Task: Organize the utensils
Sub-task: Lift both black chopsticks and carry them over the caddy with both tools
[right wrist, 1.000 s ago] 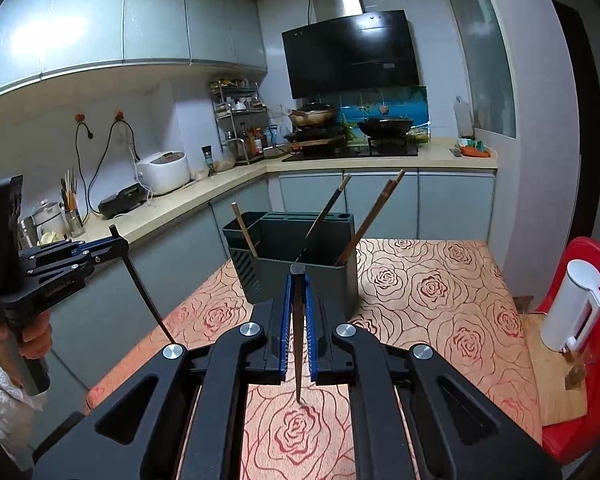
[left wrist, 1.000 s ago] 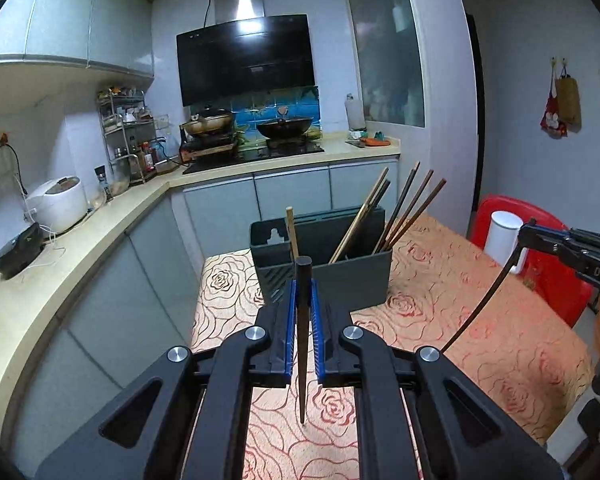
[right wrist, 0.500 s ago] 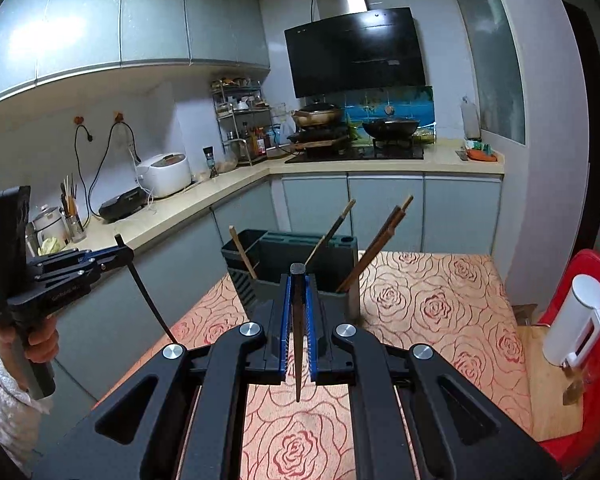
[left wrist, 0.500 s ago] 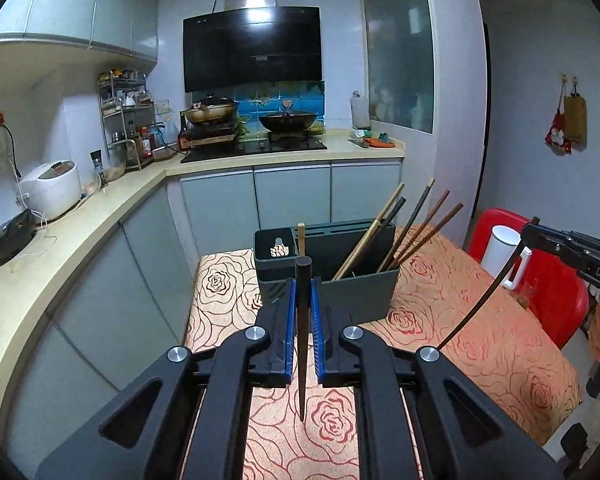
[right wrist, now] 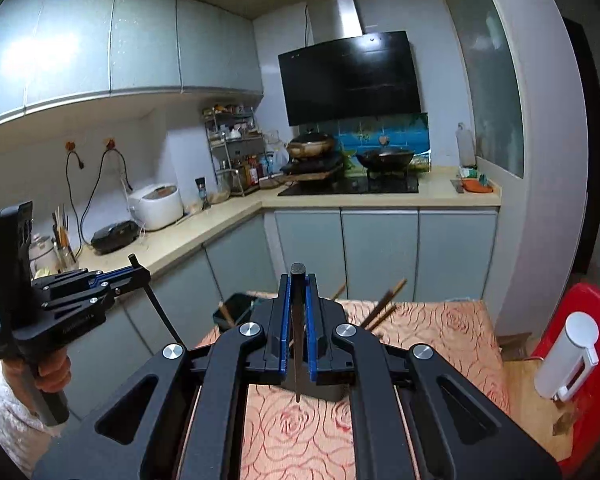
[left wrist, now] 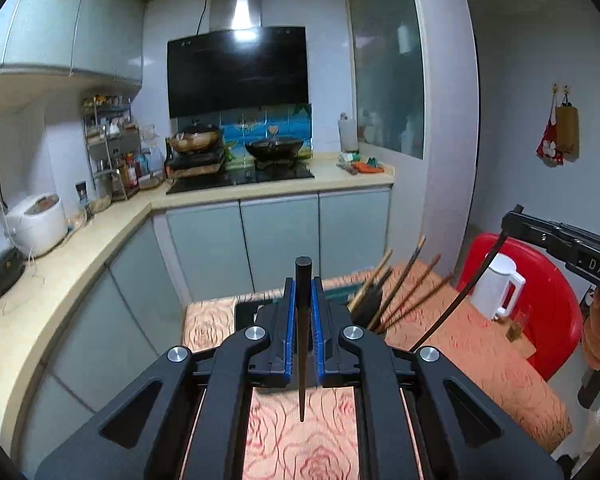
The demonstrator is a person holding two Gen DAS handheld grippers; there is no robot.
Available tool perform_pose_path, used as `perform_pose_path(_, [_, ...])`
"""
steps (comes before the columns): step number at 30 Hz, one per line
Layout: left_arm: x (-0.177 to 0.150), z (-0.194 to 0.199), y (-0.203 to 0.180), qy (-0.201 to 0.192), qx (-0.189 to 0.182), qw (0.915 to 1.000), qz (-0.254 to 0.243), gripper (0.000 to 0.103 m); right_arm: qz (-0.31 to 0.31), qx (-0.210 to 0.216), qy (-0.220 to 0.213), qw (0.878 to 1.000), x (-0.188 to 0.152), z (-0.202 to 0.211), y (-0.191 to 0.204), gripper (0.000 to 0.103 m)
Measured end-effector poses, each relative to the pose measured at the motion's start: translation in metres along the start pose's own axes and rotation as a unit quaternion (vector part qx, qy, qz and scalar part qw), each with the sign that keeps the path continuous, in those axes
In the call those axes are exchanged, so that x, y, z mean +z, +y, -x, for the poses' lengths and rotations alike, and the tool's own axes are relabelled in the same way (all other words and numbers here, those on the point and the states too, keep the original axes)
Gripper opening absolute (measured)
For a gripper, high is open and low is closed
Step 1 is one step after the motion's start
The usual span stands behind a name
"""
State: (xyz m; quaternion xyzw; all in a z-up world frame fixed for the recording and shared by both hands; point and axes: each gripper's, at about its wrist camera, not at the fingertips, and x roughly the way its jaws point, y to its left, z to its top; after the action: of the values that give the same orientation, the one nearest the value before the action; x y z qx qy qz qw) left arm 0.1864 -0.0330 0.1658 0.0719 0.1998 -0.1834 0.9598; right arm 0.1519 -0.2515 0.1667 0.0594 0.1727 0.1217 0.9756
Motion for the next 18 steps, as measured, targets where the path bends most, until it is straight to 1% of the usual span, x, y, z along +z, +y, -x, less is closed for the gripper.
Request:
perform_pose_path(7, [0.037,-0.019,-0.008,-0.03,0.007,0.9995,0.003,0.007,-0.004,-0.014,-0.017,1.0,0.024,-0.017,-0.003,0.007])
perform_pose_path(12, [0.052,-0.046,-0.014,-0.024,0.009,0.9996,0.006,0.007,-0.007,-0.025,-0.011,1.0,0.03,-0.04,-0.008,0.007])
perform_pose_path(18, [0.054,-0.078,-0.016,-0.015,0.017,0.9997,0.007,0.007,-0.009,-0.033,0.004,0.999,0.028,-0.063,-0.013,0.007])
